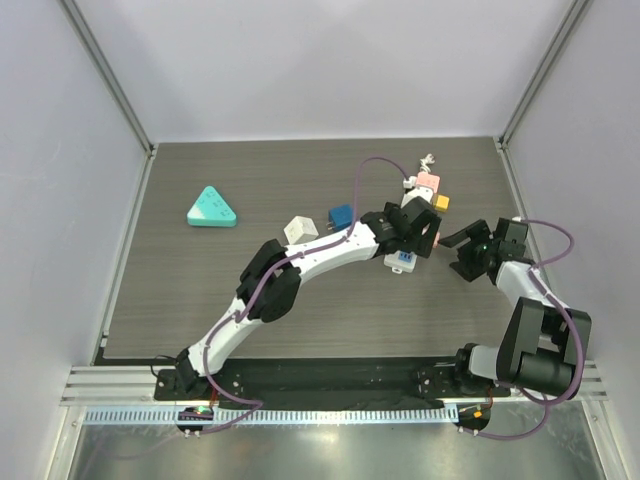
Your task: Pull the plug off the socket
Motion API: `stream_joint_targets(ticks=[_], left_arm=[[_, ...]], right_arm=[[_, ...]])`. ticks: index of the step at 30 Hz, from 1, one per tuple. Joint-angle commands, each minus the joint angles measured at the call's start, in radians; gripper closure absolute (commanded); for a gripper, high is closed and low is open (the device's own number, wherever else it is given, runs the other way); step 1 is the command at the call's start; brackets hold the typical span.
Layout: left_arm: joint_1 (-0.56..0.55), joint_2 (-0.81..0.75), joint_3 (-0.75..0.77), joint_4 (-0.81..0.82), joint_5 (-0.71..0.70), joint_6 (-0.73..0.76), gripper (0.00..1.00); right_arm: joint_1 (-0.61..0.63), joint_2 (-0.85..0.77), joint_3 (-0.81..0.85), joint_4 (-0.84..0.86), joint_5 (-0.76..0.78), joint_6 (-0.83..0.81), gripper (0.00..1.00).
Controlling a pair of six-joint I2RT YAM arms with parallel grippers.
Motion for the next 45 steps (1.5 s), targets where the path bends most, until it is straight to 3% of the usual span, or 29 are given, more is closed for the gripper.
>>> stream_joint_targets(ticks=[1, 4, 8, 18, 23, 26, 27, 29, 33, 36, 45], left_arm=[[0.0, 0.015, 0.054, -0.004, -0.046, 0.005, 0.12], [0.0, 0.027, 0.065, 0.003, -0.037, 0.005, 0.16], [0.007, 0.049, 0.088, 0.007, -0.012, 0.0, 0.25], [0.053, 0.047, 0.1, 0.028, 0.112, -0.066, 0.76], [0.059, 0.038, 0.099, 0.017, 0.138, -0.072, 0.89], [0.057, 0.029, 0.097, 0.002, 0.16, -0.072, 0.72], [0.056, 0.024, 0.09, -0.001, 0.163, -0.072, 0.52], [0.048, 0.008, 0.081, 0.002, 0.157, -0.064, 0.34], [0.028, -0.011, 0.09, 0.005, 0.098, -0.036, 0.16], [0.025, 0.009, 0.12, 0.007, 0.082, -0.035, 0.12], [0.026, 0.086, 0.186, 0.034, 0.049, -0.038, 0.15]], right_arm=[[-0.004, -0.028, -0.042, 0.032, -0.037, -0.01, 0.24], [-0.004, -0.019, -0.069, 0.052, -0.08, -0.015, 0.34], [-0.002, -0.006, -0.085, 0.066, -0.133, -0.042, 0.38], [0.022, 0.07, -0.14, 0.213, -0.256, -0.087, 0.34], [0.035, 0.098, -0.138, 0.23, -0.253, -0.087, 0.34], [0.035, 0.081, -0.126, 0.19, -0.226, -0.098, 0.35], [0.035, 0.07, -0.117, 0.161, -0.192, -0.104, 0.36], [0.035, 0.012, -0.119, 0.08, -0.146, -0.104, 0.36], [0.035, -0.118, -0.128, -0.008, -0.028, -0.092, 0.36], [0.033, -0.172, -0.125, -0.055, -0.011, -0.099, 0.36], [-0.004, -0.168, -0.123, -0.091, -0.023, -0.15, 0.36]])
